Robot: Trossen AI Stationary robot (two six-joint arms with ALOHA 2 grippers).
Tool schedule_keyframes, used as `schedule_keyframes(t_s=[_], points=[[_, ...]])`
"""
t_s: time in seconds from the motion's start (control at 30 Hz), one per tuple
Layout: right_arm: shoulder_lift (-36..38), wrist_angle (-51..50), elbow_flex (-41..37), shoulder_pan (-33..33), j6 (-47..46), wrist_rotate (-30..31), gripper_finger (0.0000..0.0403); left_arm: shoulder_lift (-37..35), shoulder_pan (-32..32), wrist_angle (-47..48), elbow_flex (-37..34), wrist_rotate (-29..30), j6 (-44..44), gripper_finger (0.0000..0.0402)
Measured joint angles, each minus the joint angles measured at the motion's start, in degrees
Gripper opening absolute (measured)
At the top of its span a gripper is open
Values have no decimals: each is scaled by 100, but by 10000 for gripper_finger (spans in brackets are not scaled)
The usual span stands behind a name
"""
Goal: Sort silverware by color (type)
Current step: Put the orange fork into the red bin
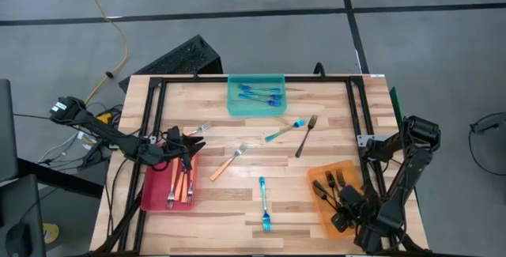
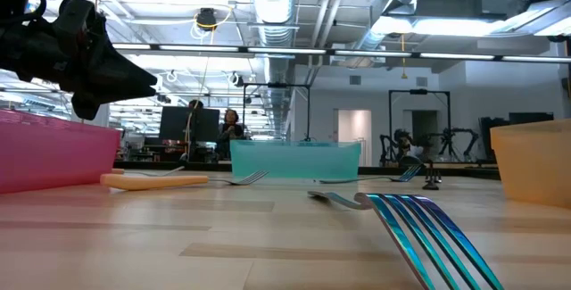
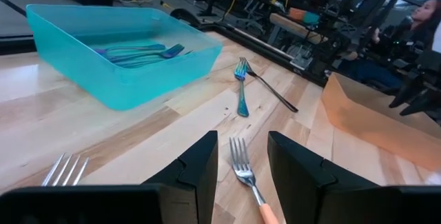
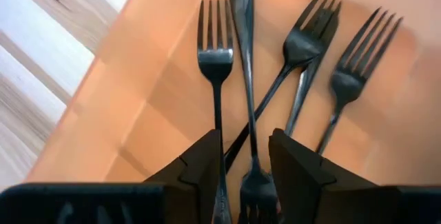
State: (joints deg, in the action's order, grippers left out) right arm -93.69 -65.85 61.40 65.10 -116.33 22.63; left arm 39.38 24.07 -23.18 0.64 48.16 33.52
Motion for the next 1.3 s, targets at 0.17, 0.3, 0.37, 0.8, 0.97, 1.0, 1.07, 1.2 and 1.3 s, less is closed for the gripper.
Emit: schedule_keyframes(t_s=[0.17, 0.3, 0.37, 0.8, 0.97, 1.0, 1.07, 1.2, 1.3], points=[[1, -402, 244, -42, 1, 0, 147, -4, -2, -89, 0, -156, 17, 112], [2, -635, 387, -172, 280, 49, 147, -4, -2, -102, 0, -339, 130, 112], [2, -686, 467, -282, 572, 188, 147, -4, 0, -230, 0, -416, 184, 112], [33, -1527, 1920, -1480, 3961, 1889, 147, -4, -4, -1423, 90, -1101, -599, 112], [384, -1613, 2474, -1905, 5489, 2510, 147, -213, -2, -1351, 371, -1619, -662, 112], [510, -1611, 2535, -1980, 5755, 2632, 147, -288, -2, -1338, 436, -1704, -738, 112], [805, -1595, 2575, -2120, 6218, 2860, 147, -482, -2, -1304, 546, -1818, -921, 112], [1515, -1449, 2538, -2405, 6953, 3240, 147, -931, -2, -1148, 706, -1844, -1261, 112], [2026, -1116, 2491, -2586, 7767, 3322, 147, -1323, -2, -543, 807, -1677, -1280, 112]])
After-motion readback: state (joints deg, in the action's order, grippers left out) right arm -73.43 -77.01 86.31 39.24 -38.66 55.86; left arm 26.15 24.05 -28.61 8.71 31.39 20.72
